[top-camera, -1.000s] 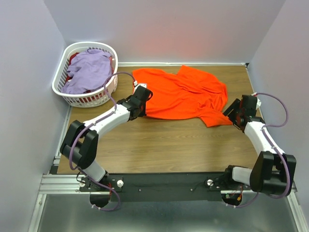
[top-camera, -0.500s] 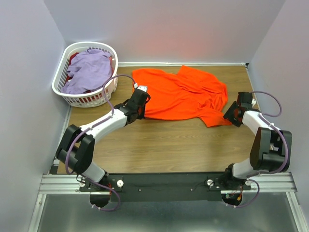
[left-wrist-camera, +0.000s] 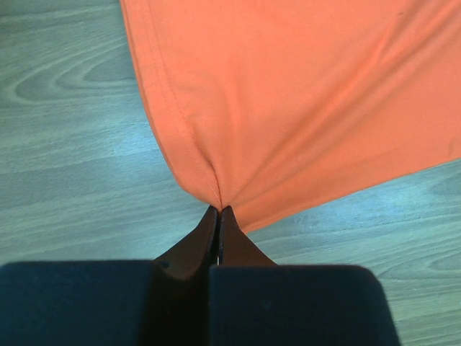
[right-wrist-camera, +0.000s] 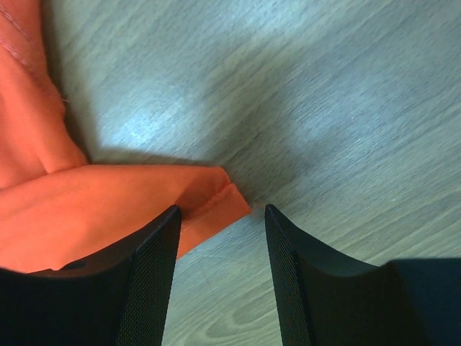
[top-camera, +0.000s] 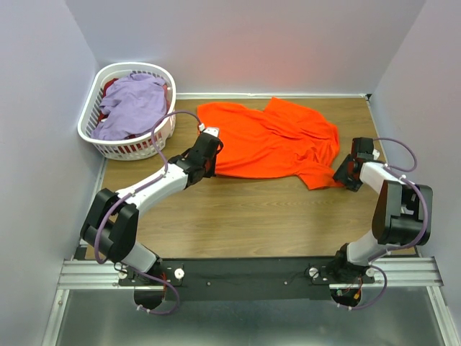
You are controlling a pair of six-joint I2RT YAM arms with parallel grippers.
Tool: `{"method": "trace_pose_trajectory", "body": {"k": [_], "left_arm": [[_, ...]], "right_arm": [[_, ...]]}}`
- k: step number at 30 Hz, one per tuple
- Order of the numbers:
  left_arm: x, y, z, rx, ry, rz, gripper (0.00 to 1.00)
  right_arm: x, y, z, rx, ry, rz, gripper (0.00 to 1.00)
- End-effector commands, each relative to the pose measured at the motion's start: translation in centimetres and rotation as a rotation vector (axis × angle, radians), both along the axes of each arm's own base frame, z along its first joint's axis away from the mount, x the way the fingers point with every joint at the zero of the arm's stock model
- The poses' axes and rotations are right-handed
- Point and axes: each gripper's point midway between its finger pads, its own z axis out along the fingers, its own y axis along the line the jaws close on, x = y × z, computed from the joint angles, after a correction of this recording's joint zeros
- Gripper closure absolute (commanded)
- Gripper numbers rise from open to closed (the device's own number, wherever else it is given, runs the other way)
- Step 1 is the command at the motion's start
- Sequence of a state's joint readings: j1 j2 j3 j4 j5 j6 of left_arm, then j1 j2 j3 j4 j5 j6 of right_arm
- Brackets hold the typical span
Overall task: Fold and stack the t-shirts
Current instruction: Flatten the tshirt out
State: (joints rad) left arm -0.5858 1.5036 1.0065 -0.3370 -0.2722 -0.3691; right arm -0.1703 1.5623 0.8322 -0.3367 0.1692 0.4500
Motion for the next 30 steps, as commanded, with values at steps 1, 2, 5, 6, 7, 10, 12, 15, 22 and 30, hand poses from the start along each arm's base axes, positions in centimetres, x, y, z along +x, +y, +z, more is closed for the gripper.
{"method": "trace_pose_trajectory", "body": {"k": [1,2,5,6,7,10,12,15,22,30], "left_arm": [[0.2,0.4,1.0,-0.001,-0.036,0.006,1.0],[0.1,0.4,0.9,0.003,-0.033,0.004,1.0],[0.2,0.5,1.2,0.001,-0.044,0.01,1.0],[0.2,0.5,1.3,0.0,-0.045,0.01,1.0],[0.1,0.5,1.2,0.002,-0.043,0.01,1.0],[0.1,0.7,1.3,0.005,-0.047,0.015,1.0],[0.2,0.7,1.4,0.007,-0.05,0.018,1.0],[0.2,0.8,1.5,0.011,-0.052,0.02,1.0],[0.2,0.9,1.4,0.017,-0.054,0.024,1.0],[1.9,1.2,1.7,-0.02,-0.05,0.044,1.0]], "right_arm": [[-0.3,-0.6,-0.6,-0.021,0.04,-0.014,0.42],[-0.5,-0.7,-1.0,-0.022,0.051,-0.015,0.42],[-1.0,-0.7,-1.7,-0.022,0.077,-0.02,0.42],[-1.2,-0.7,-2.0,-0.023,0.086,-0.021,0.43],[-1.4,-0.7,-2.1,-0.024,0.091,-0.022,0.43],[-1.7,-0.7,-2.6,-0.027,0.108,-0.019,0.49],[-1.9,-0.7,-2.9,-0.027,0.12,-0.015,0.54],[-2.0,-0.7,-3.4,-0.025,0.137,-0.012,0.62],[-2.4,-0.8,-3.8,-0.025,0.147,-0.015,0.86],[1.0,-1.3,1.5,-0.035,-0.001,-0.055,0.99]]}}
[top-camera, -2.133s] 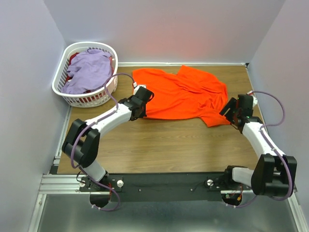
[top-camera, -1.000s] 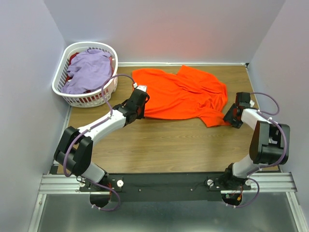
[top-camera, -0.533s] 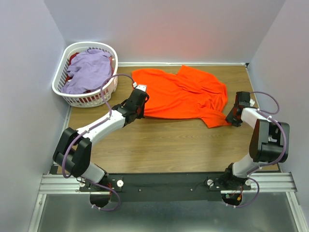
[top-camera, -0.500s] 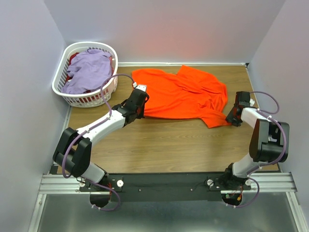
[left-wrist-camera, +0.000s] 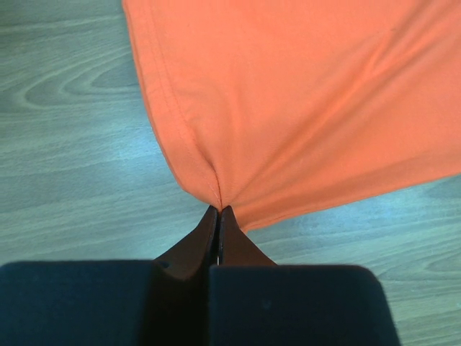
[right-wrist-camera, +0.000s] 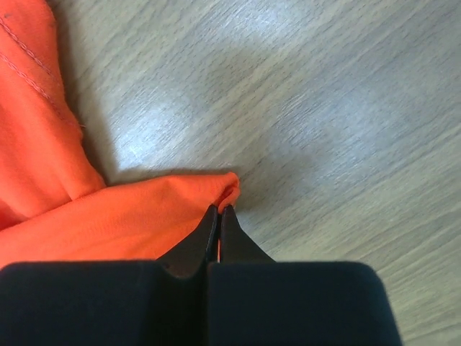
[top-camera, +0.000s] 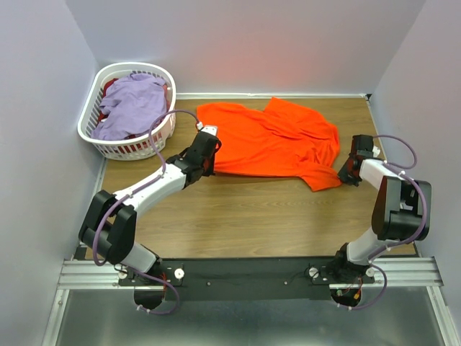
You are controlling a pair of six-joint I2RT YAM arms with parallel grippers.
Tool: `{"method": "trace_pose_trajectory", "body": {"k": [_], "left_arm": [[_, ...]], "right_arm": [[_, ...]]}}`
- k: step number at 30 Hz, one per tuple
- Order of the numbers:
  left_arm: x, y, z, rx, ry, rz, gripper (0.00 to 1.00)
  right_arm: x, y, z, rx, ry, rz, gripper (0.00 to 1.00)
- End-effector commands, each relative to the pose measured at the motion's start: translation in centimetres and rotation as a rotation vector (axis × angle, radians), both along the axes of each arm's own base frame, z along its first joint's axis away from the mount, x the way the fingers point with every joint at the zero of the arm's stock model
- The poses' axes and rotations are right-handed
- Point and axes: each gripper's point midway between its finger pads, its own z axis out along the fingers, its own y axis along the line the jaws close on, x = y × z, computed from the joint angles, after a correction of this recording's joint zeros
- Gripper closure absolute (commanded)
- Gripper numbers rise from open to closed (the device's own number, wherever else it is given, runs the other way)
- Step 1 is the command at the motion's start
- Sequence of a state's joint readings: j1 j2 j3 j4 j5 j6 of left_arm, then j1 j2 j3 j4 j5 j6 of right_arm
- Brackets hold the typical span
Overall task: Fold and stack the t-shirts
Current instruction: Flatten the tshirt out
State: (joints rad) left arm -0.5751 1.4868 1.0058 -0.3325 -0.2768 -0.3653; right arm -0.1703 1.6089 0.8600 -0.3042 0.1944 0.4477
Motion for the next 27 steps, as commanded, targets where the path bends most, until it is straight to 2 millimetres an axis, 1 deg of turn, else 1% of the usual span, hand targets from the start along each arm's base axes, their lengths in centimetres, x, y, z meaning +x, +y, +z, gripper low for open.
{"method": "trace_pose_trajectory", "body": {"k": [1,2,3,4,5,6,7,8,9,10,11,12,13,14,15,17,18,19,20,21,22,23,24,25,26,27], "left_arm": [[2.9,0.9,2.7,-0.048,-0.044,0.042,1.0],[3.8,1.0,3.5,-0.056,-0.054,0.049,1.0],[4.7,1.0,4.0,-0.055,-0.055,0.055,1.0],[6.9,0.8,7.9,-0.078,-0.129,0.068,1.0],[7.9,0.8,9.7,-0.085,-0.156,0.075,1.0],[8.7,0.9,10.3,-0.069,-0.144,0.082,1.0],[10.4,0.9,15.6,-0.099,-0.227,0.095,1.0],[11.1,0.8,17.9,-0.113,-0.263,0.099,1.0],[12.6,0.4,23.4,-0.163,-0.363,0.105,1.0],[13.0,0.5,26.0,-0.179,-0.405,0.111,1.0],[12.8,0.8,27.9,-0.178,-0.421,0.111,1.0],[13.5,0.8,29.5,-0.184,-0.451,0.117,1.0],[12.7,1.3,35.4,-0.234,-0.57,0.124,1.0],[12.1,1.7,37.4,-0.243,-0.607,0.123,1.0],[10.9,2.2,40.1,-0.27,-0.667,0.119,1.0],[9.4,2.7,42.0,-0.294,-0.719,0.109,1.0],[8.5,3.0,44.0,-0.321,-0.788,0.101,1.0],[6.2,3.6,44.5,-0.338,-0.809,0.077,1.0],[4.9,4.1,45.2,-0.355,-0.843,0.072,1.0],[2.4,5.1,46.5,-0.383,-0.909,0.067,1.0],[1.1,5.4,46.9,-0.396,-0.938,0.047,1.0],[-0.2,5.9,48.0,-0.419,-0.992,0.044,1.0],[-1.3,6.3,48.1,-0.429,-1.009,0.04,1.0],[-3.4,7.0,48.1,-0.44,-1.025,0.03,1.0],[-4.3,7.1,48.2,-0.45,-1.037,0.016,1.0],[-6.2,7.8,48.9,-0.465,-1.065,0.007,1.0]], "right_arm": [[1.9,-1.1,4.8,-0.019,-0.068,-0.055,0.99],[2.9,-1.2,6.6,-0.025,-0.107,-0.056,0.99],[4.3,-1.6,8.8,-0.041,-0.158,-0.064,0.99],[5.3,-2.2,11.0,-0.062,-0.2,-0.076,0.99],[7.5,-2.7,15.8,-0.081,-0.3,-0.082,0.99],[8.4,-2.9,18.3,-0.093,-0.348,-0.084,0.99],[10.1,-3.3,23.8,-0.109,-0.459,-0.087,0.99],[10.7,-3.3,26.5,-0.117,-0.512,-0.083,0.99],[11.2,-3.5,29.1,-0.128,-0.561,-0.084,0.99],[11.4,-3.8,32.4,-0.15,-0.622,-0.092,0.99],[11.2,-3.9,34.7,-0.167,-0.651,-0.092,0.99],[11.1,-4.1,40.4,-0.199,-0.768,-0.099,0.99],[10.5,-4.4,42.8,-0.223,-0.813,-0.11,0.99],[9.0,-4.4,47.3,-0.259,-0.908,-0.115,0.99],[8.1,-4.6,49.1,-0.283,-0.944,-0.129,0.99],[5.9,-4.7,52.7,-0.332,-1.017,-0.135,0.99],[4.7,-4.7,54.1,-0.349,-1.046,-0.138,0.99],[2.2,-4.5,56.5,-0.374,-1.105,-0.153,0.99],[1.1,-4.4,57.4,-0.399,-1.121,-0.149,0.99],[-0.3,-4.4,58.3,-0.417,-1.142,-0.151,0.99],[-2.7,-4.1,59.4,-0.437,-1.176,-0.156,0.99],[-4.2,-4.0,60.2,-0.459,-1.199,-0.159,0.99],[-5.4,-3.9,60.6,-0.476,-1.212,-0.162,0.99],[-6.5,-3.7,61.0,-0.491,-1.228,-0.161,0.99],[-8.9,-3.5,61.8,-0.521,-1.261,-0.167,0.99],[-10.0,-3.4,62.2,-0.532,-1.275,-0.17,0.99]]}}
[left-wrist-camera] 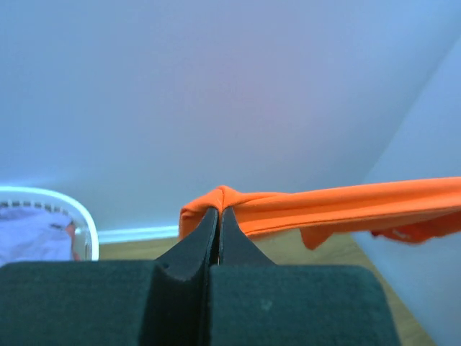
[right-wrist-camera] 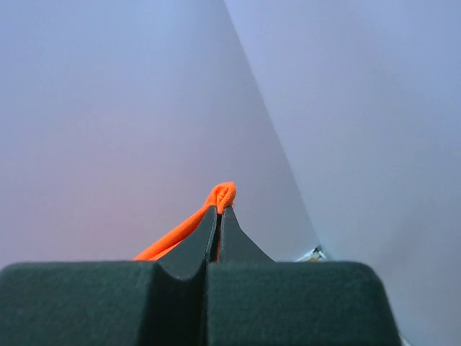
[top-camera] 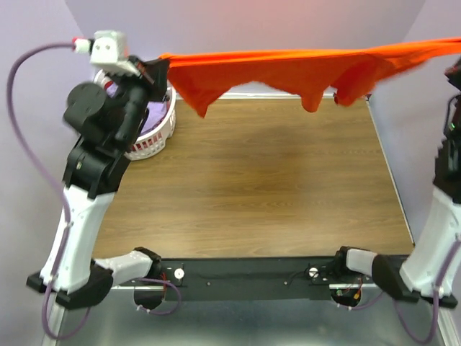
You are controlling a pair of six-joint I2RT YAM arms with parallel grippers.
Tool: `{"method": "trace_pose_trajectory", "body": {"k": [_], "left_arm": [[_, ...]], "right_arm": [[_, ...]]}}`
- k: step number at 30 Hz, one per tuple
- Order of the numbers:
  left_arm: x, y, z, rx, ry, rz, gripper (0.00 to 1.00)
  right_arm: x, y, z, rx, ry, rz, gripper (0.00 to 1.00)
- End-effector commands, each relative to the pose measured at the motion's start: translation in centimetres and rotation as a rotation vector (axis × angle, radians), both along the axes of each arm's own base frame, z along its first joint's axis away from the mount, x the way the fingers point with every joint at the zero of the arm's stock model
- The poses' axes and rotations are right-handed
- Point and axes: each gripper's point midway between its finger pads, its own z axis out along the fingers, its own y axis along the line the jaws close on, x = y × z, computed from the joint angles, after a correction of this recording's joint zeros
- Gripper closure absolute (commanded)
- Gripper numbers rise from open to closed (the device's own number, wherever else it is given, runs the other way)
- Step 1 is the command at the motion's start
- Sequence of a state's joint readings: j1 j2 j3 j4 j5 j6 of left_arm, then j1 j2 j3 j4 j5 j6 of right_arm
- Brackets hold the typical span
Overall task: Fold and stack the t-shirts
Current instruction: Flatten the tshirt out
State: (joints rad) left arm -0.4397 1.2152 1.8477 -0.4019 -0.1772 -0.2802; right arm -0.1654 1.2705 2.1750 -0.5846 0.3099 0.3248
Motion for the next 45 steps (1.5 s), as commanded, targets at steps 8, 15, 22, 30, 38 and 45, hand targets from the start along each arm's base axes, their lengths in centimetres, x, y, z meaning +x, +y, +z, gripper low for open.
{"method": "trace_pose_trajectory", "body": {"k": [8,15,22,30,38,45], "left_arm": [[-6.5,2.2,1.3,0.012,-0.134,-0.044,1.0],[0.4,0.7,-6.7,0.098,0.086,0.031,1.0],[11.3,-1.8,-26.8,0.209,0.473,0.117,1.0],[18.3,-1.9,-48.0,0.273,0.903,0.17,1.0],[24.0,-0.5,-50.2,0.354,0.893,0.212,1.0],[25.9,1.1,-48.9,0.424,0.87,0.234,1.0]], "right_arm": [[-10.0,-1.4,2.7,-0.162,-0.067,-0.2,0.99],[-2.5,0.3,-1.1,-0.227,0.073,-0.027,0.99],[11.1,0.7,-21.5,-0.131,0.453,0.182,0.99],[19.8,1.6,-45.6,0.027,0.871,0.318,0.99],[24.1,1.3,-52.9,0.065,0.986,0.345,0.99],[25.0,2.1,-52.3,0.105,0.953,0.377,0.99]]}}
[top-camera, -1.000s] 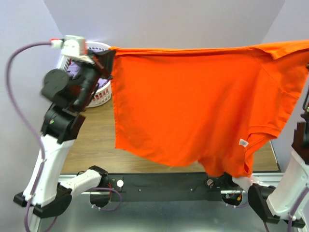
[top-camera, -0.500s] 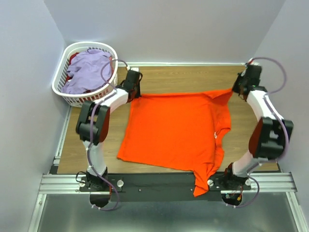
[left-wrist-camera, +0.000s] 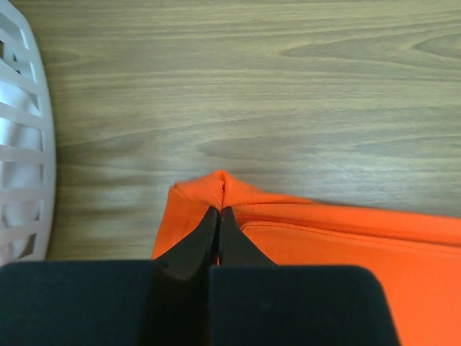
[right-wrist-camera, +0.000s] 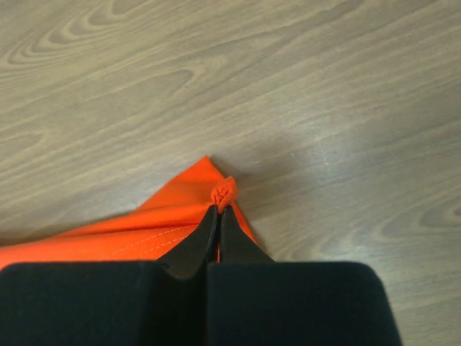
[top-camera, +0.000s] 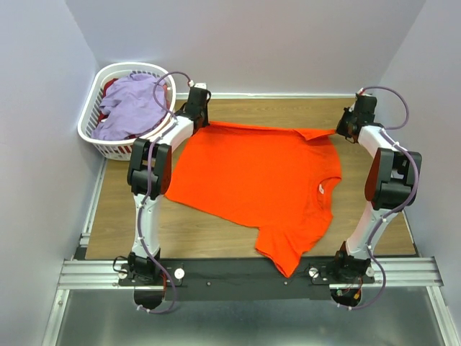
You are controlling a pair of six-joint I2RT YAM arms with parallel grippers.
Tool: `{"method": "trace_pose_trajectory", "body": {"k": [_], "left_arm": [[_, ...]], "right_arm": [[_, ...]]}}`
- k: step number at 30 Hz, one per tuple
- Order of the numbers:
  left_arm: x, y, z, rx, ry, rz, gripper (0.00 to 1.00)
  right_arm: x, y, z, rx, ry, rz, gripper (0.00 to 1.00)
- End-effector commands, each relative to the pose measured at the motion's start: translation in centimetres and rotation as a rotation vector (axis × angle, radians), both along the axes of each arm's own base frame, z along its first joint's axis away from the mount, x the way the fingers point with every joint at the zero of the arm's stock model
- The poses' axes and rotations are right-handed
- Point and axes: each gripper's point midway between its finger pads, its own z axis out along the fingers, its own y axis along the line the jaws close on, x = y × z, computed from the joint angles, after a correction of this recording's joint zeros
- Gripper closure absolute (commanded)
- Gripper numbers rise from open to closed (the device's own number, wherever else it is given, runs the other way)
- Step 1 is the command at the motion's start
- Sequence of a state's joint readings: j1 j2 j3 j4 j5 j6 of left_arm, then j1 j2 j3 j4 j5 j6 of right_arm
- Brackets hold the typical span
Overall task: Fold and stack the t-shirts
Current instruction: Flatten the tshirt out, then fold the tshirt
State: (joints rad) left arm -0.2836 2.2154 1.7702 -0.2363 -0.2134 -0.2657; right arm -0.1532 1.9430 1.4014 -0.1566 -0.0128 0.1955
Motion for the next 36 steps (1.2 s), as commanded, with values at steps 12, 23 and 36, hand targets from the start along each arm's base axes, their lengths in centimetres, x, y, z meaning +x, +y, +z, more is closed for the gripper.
{"method": "trace_pose_trajectory", "body": {"k": [12,23,36], "left_arm": [[-0.1,2.5,2.6,0.068,-0.053,0.015,1.0],[0.6,2.9,3.2,0.111,-0.074,-0.005,1.0],[0.0,3.8,5.2,0.149,-0.085,0.002,1.0]], "right_arm": [[1.1,1.3,3.1,0.098,-0.094,-0.02,0.99],[-2.4,1.5,4.3,0.12,-0.064,-0.084,0.99],[-9.1,2.6,2.3,0.16,0.092,-0.172,0.99]]}}
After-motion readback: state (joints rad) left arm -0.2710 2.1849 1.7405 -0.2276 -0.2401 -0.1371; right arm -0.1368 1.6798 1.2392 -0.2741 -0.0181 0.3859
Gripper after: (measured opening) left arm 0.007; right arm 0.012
